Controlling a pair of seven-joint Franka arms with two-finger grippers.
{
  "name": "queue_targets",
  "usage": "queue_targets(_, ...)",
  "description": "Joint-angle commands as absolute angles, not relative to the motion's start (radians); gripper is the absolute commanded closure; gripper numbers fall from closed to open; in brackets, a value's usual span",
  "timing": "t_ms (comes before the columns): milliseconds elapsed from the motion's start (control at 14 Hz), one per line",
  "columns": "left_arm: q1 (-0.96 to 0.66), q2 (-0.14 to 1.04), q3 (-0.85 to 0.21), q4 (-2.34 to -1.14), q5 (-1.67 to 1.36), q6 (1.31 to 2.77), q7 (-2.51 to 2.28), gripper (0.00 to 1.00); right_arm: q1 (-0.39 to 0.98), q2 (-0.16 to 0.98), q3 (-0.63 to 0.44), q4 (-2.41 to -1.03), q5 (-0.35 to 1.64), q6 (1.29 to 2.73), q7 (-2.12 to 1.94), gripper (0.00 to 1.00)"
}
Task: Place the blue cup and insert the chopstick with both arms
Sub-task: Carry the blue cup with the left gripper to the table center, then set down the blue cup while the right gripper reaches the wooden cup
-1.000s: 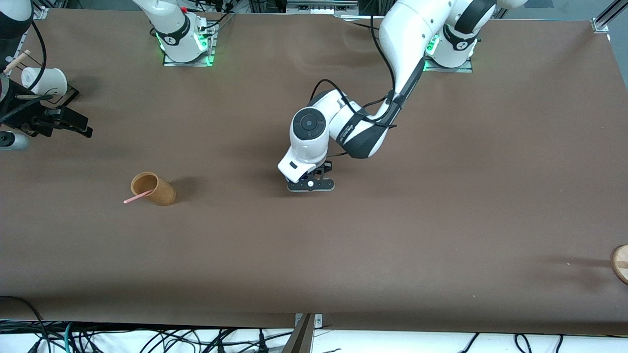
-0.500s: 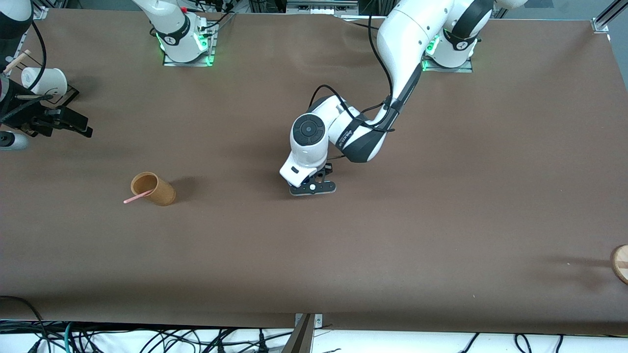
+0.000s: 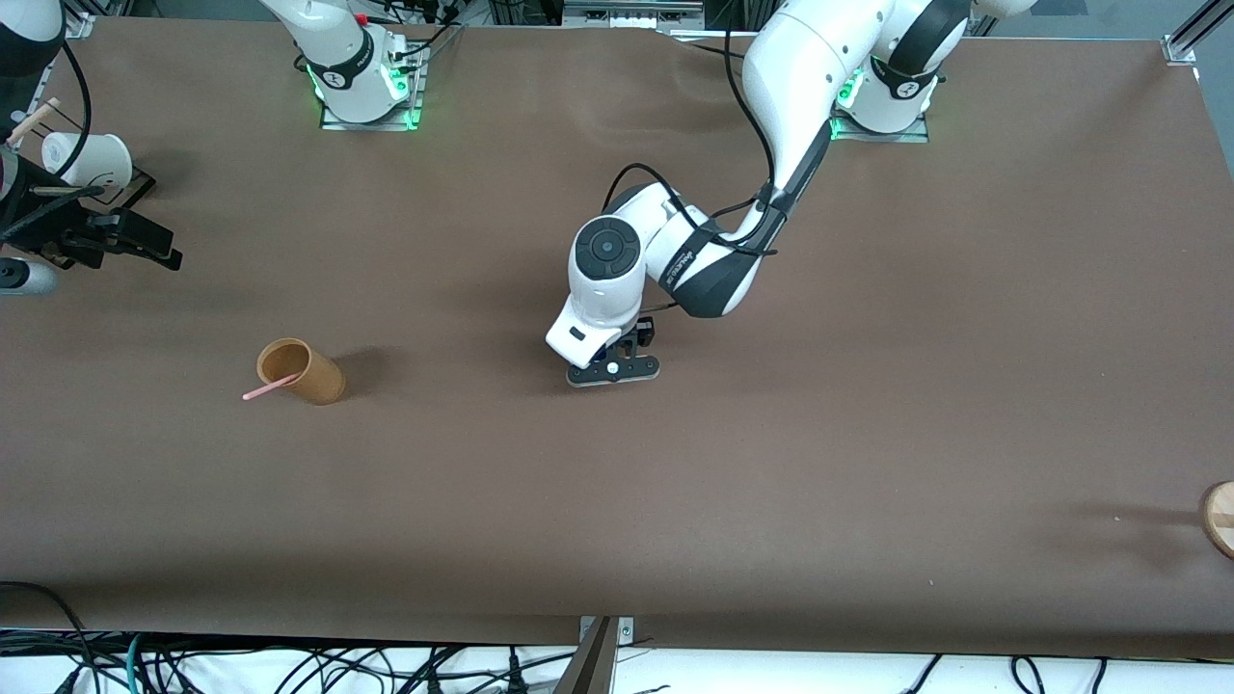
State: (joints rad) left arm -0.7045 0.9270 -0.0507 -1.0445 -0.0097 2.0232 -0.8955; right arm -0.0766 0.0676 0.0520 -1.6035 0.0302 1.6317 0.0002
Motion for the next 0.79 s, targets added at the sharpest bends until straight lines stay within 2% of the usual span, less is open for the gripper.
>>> queue_targets(0,-0.675,0.864,-0.045,-1.043,-0.023,1.987,-0.894,0.00,-0.069,0.093,0.060,-1.582,0.031,1.617,0.008,0.00)
queue_targets(286,-0.623,0.775,-0.044,-1.051,-0.025,1.980,-0.894,0.00,-0.015,0.149,0.060,-1.600,0.026,1.682,0.009,0.00)
queue_targets(714,-0.511,0.658,-0.051,-1.058,-0.035,1.941,-0.890,0.00,-0.009,0.328,0.054,-1.687,0.002,1.994,-0.001,0.00)
